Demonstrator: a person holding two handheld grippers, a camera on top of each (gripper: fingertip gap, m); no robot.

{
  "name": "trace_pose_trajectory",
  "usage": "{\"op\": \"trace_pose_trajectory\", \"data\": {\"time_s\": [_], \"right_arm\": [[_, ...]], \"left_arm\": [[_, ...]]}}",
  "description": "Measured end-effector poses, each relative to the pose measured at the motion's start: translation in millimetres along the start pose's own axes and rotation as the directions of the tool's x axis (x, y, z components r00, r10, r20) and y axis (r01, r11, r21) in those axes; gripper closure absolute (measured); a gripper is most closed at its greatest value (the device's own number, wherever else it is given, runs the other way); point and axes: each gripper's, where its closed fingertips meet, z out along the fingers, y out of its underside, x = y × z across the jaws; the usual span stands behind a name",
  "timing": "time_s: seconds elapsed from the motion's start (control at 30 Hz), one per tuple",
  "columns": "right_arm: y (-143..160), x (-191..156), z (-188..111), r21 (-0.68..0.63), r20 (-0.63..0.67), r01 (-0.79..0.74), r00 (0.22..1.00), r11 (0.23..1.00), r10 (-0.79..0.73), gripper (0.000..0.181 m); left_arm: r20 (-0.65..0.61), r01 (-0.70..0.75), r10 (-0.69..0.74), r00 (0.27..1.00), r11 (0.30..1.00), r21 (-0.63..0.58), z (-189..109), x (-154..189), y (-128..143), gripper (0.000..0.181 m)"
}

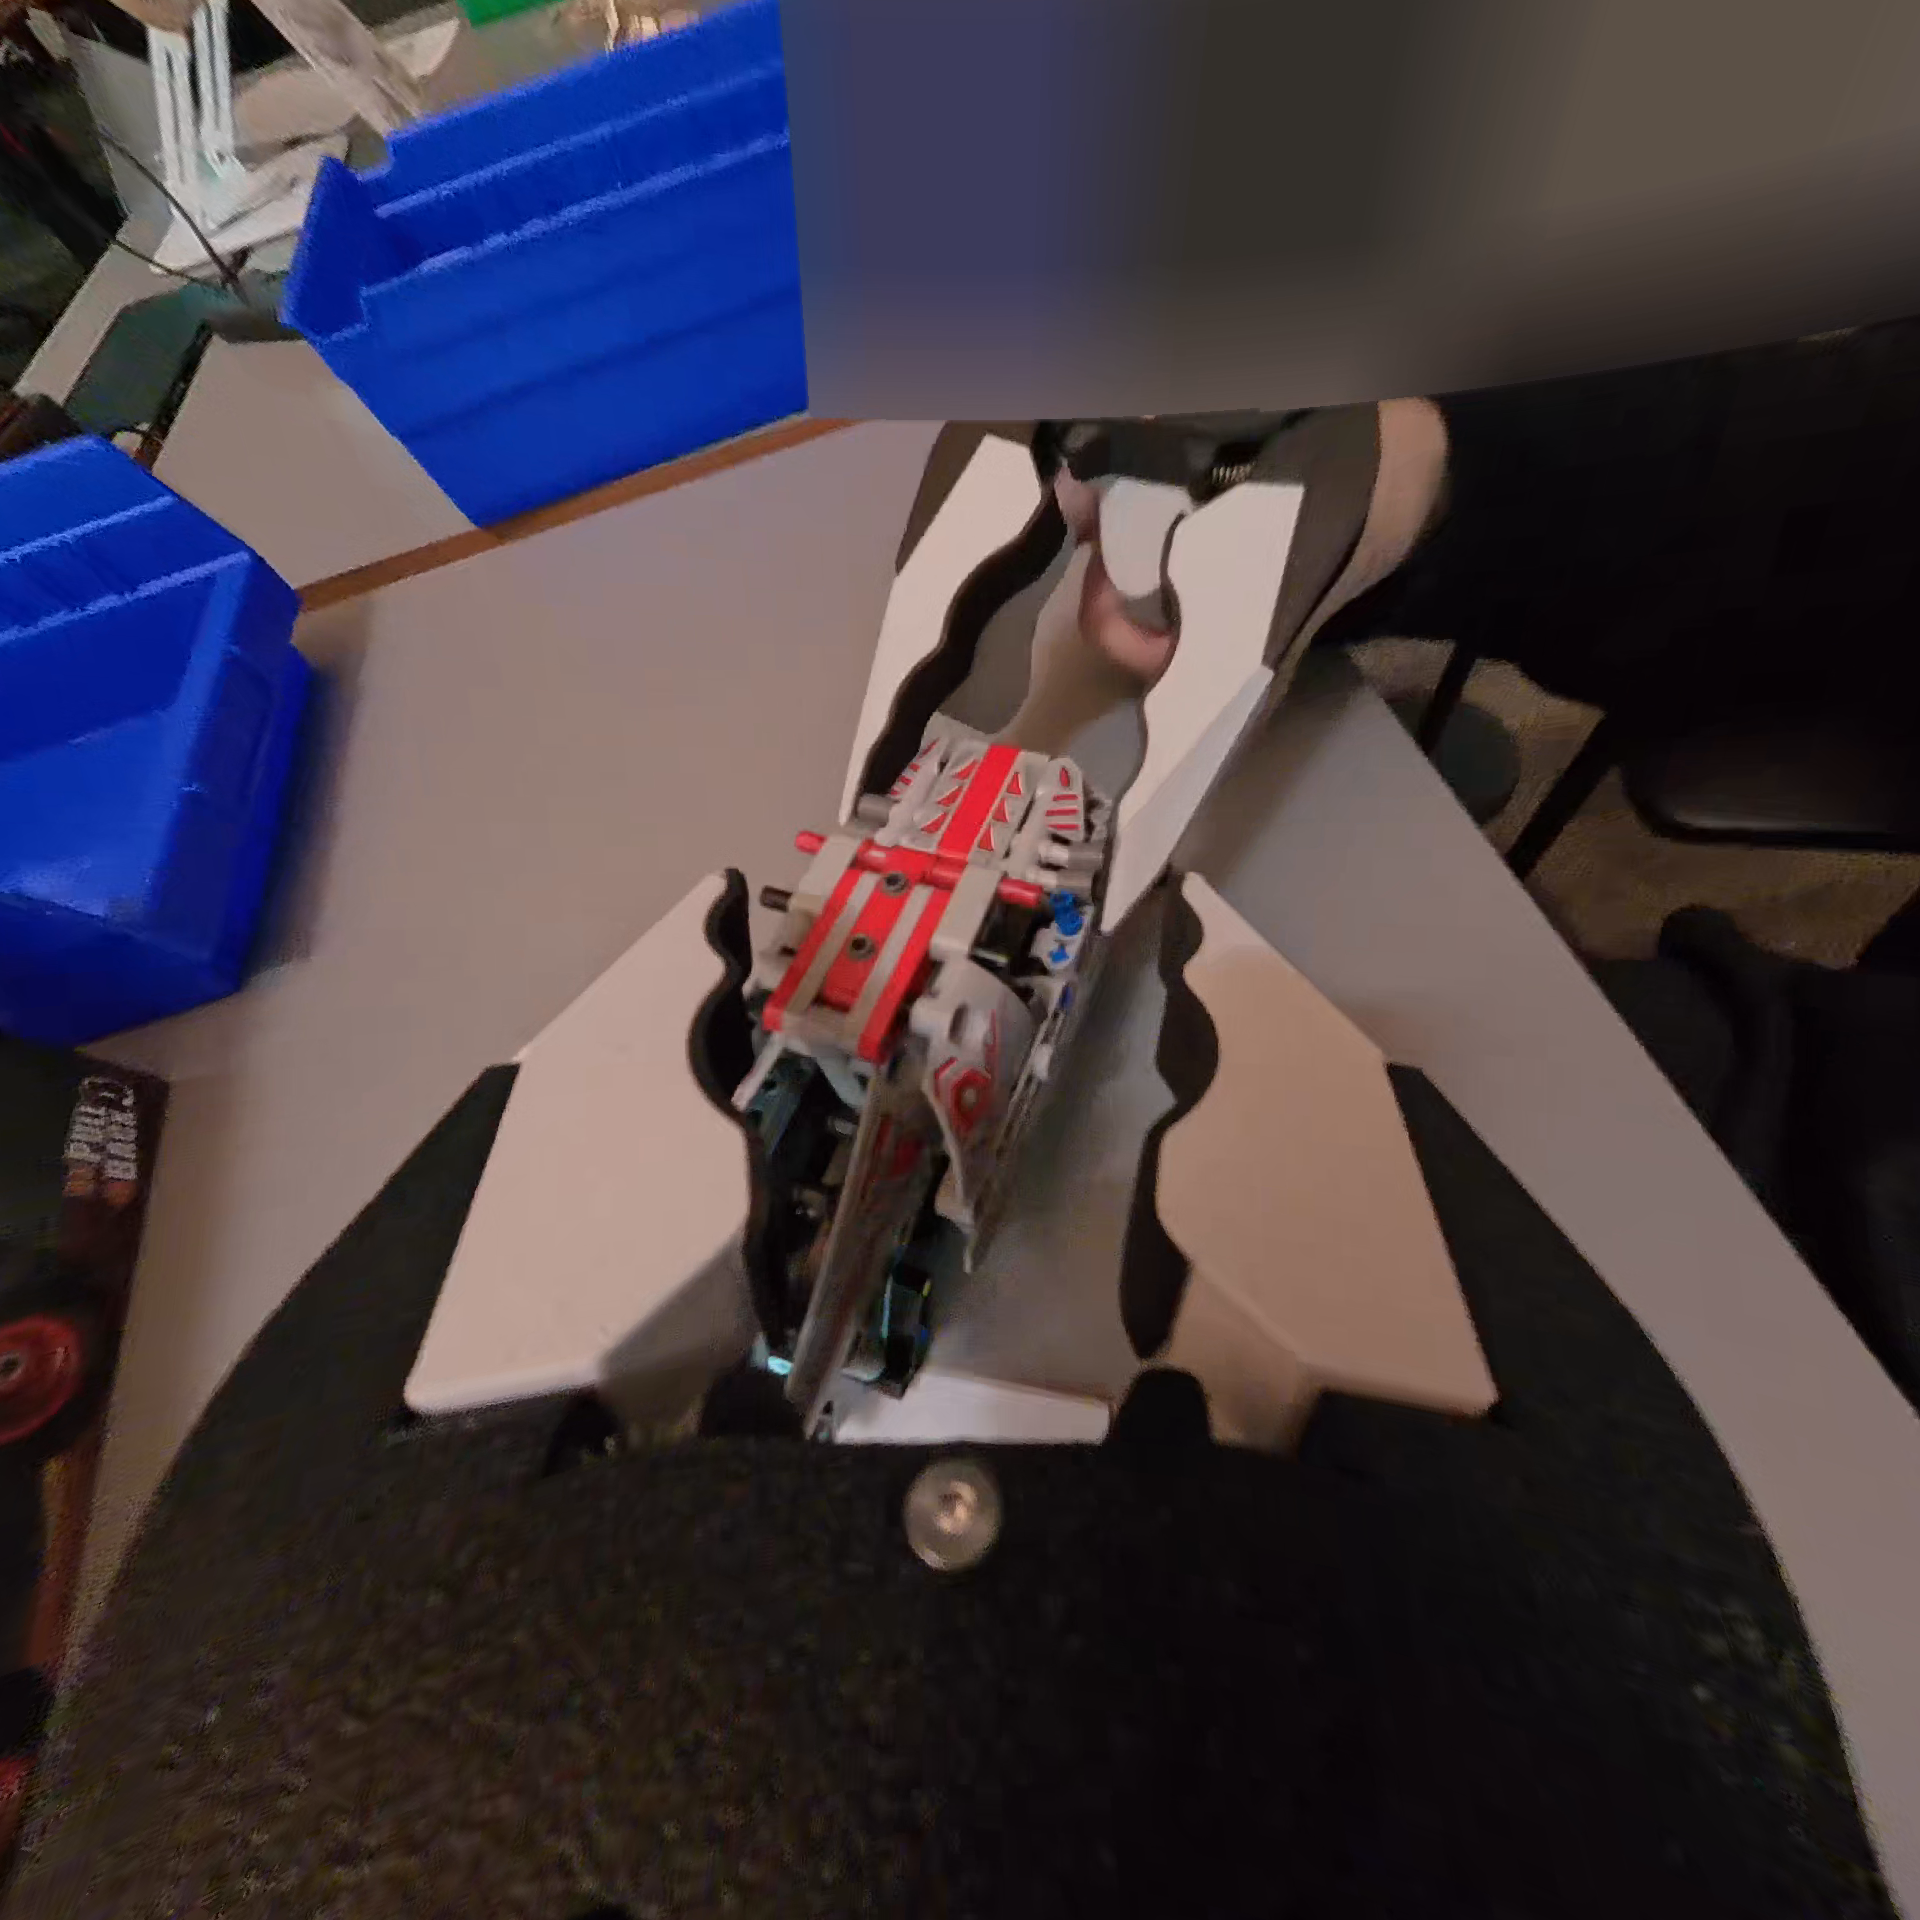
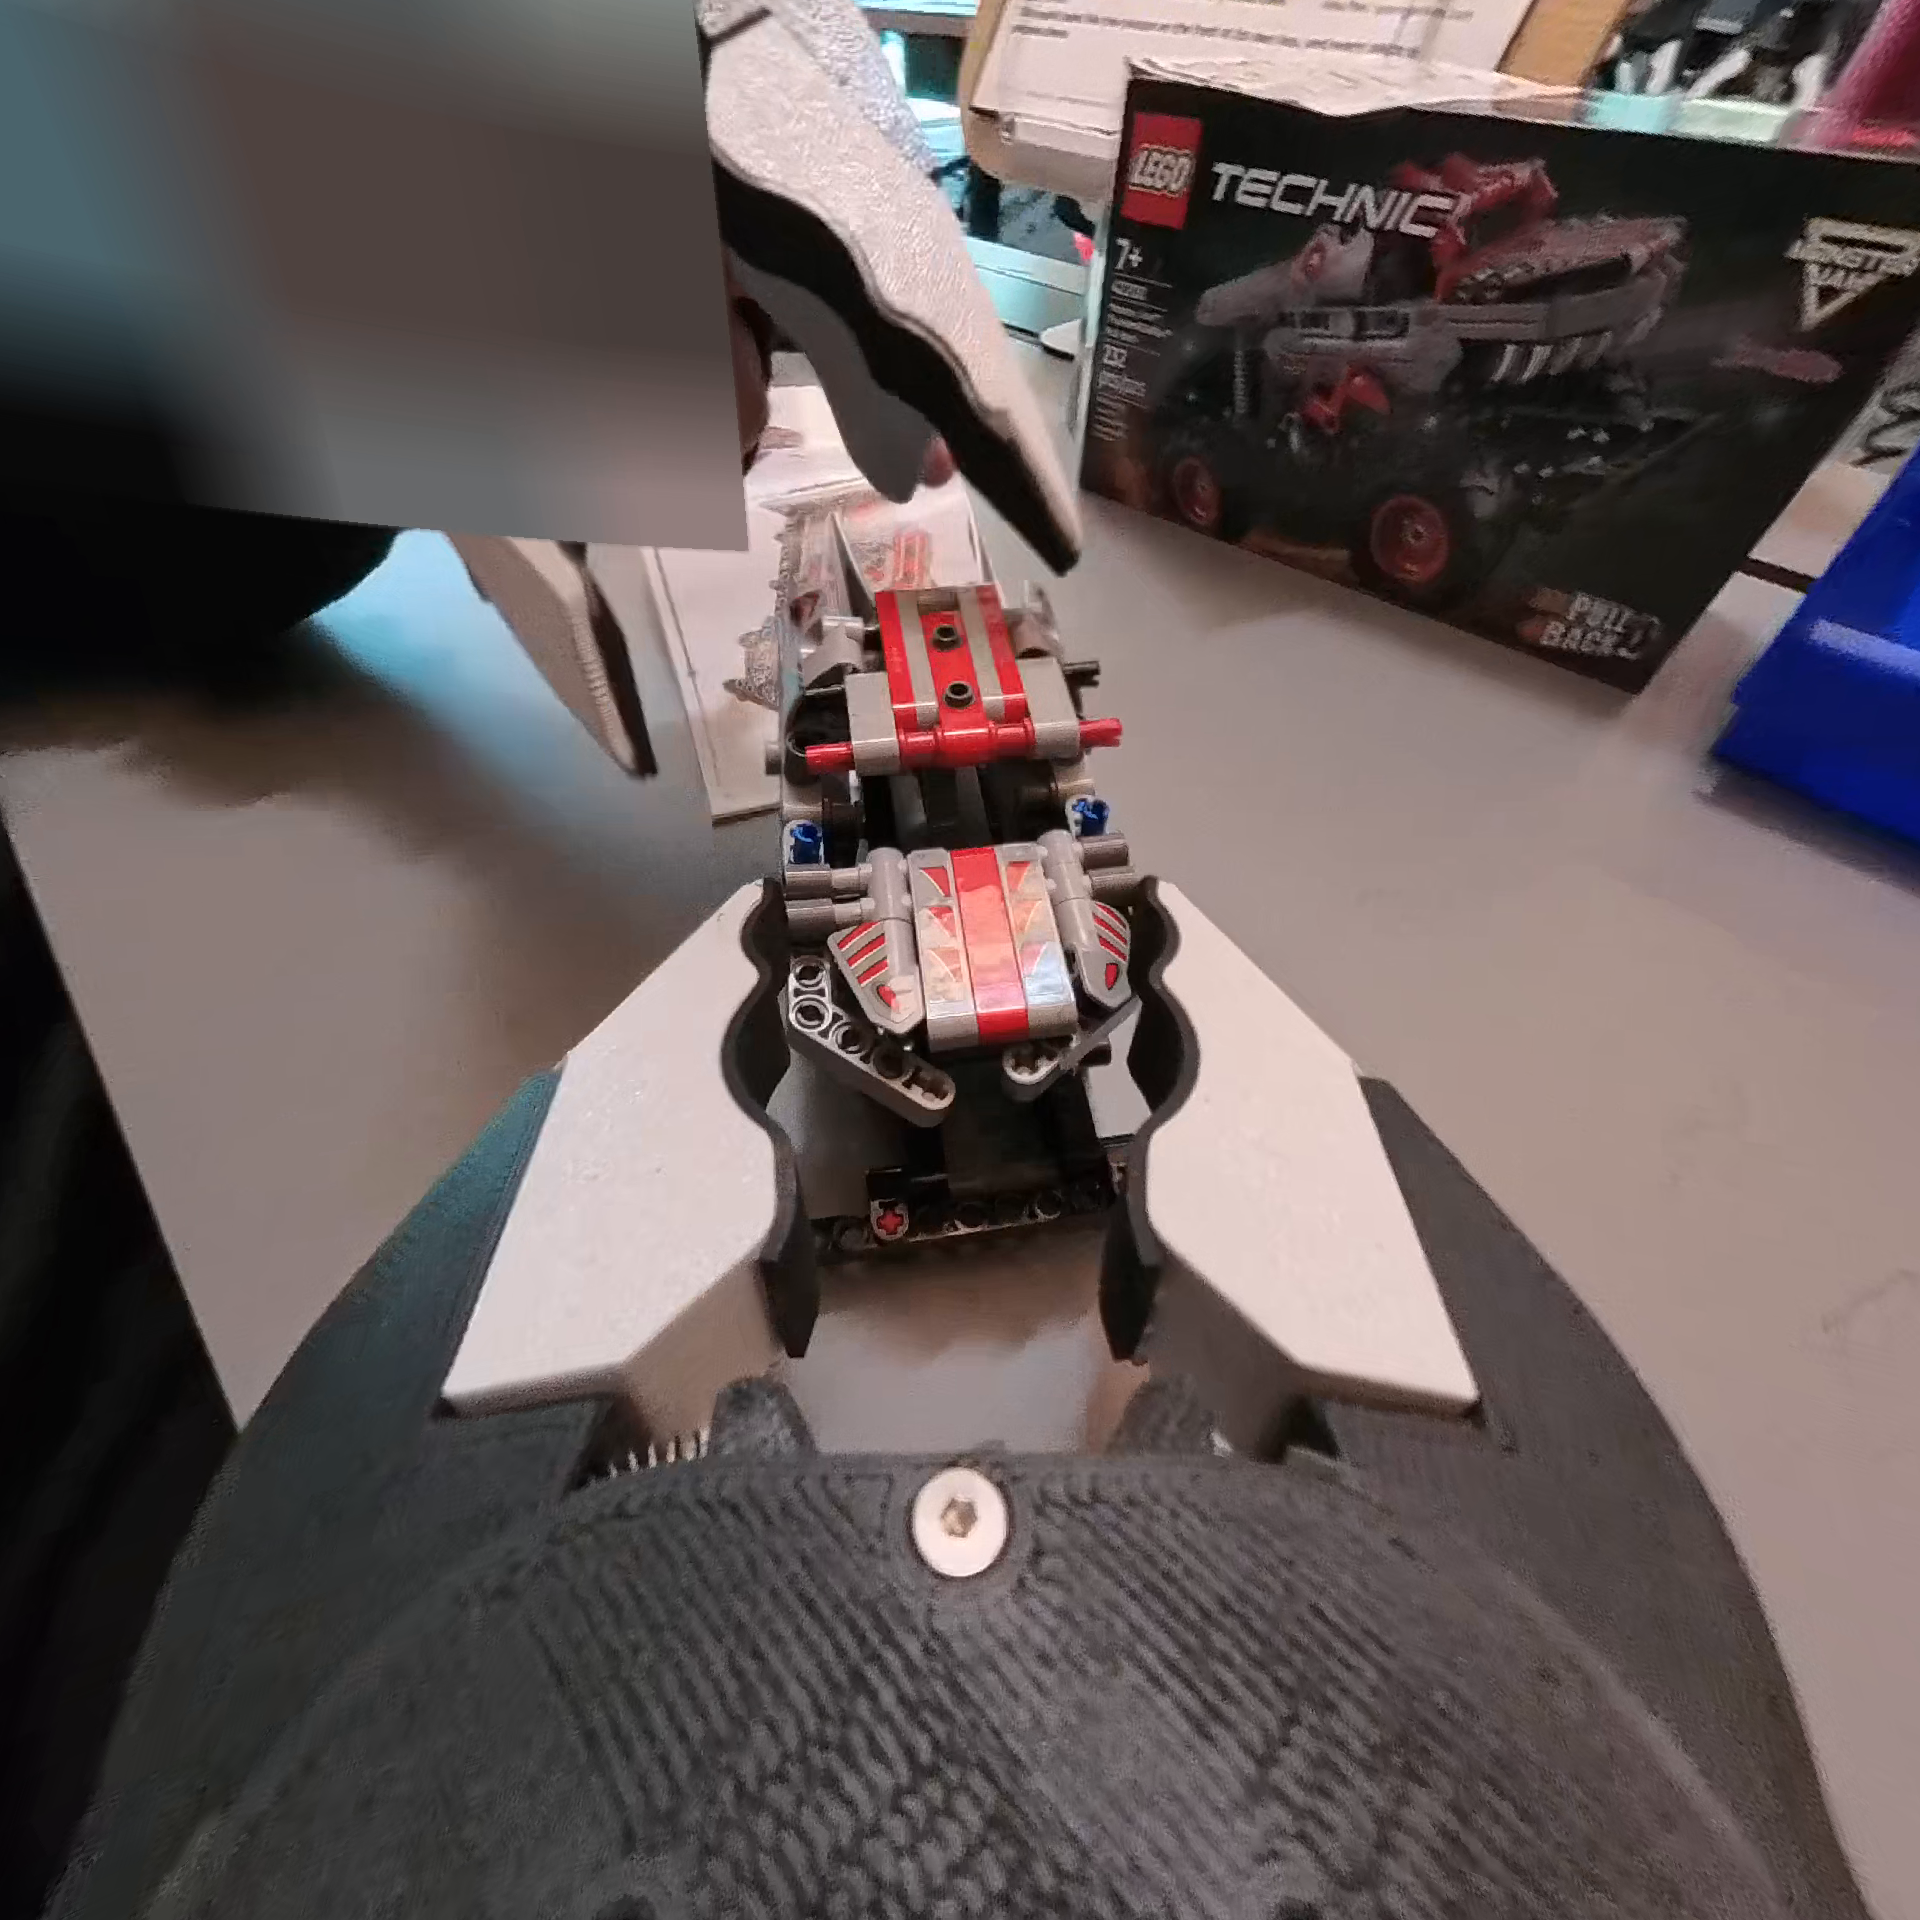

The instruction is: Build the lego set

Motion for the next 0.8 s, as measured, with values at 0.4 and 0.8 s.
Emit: {"op": "trace_pose_trajectory", "data": {"time_s": [0.4, 0.8], "right_arm": [[1, -18, -4, 0.001, -0.061, 0.016, 0.998, 1.0, -0.016, 0.115], [4, -17, -4, -0.029, -0.15, 0.015, 0.989, 0.999, -0.019, 0.115]], "left_arm": [[-0.002, -0.069, 0.07, 0.998, 0.995, -0.074, 14, 5, 13, 0.105], [0.091, -0.077, 0.075, 0.993, 0.997, 0.014, 9, 5, 13, 0.108]]}}
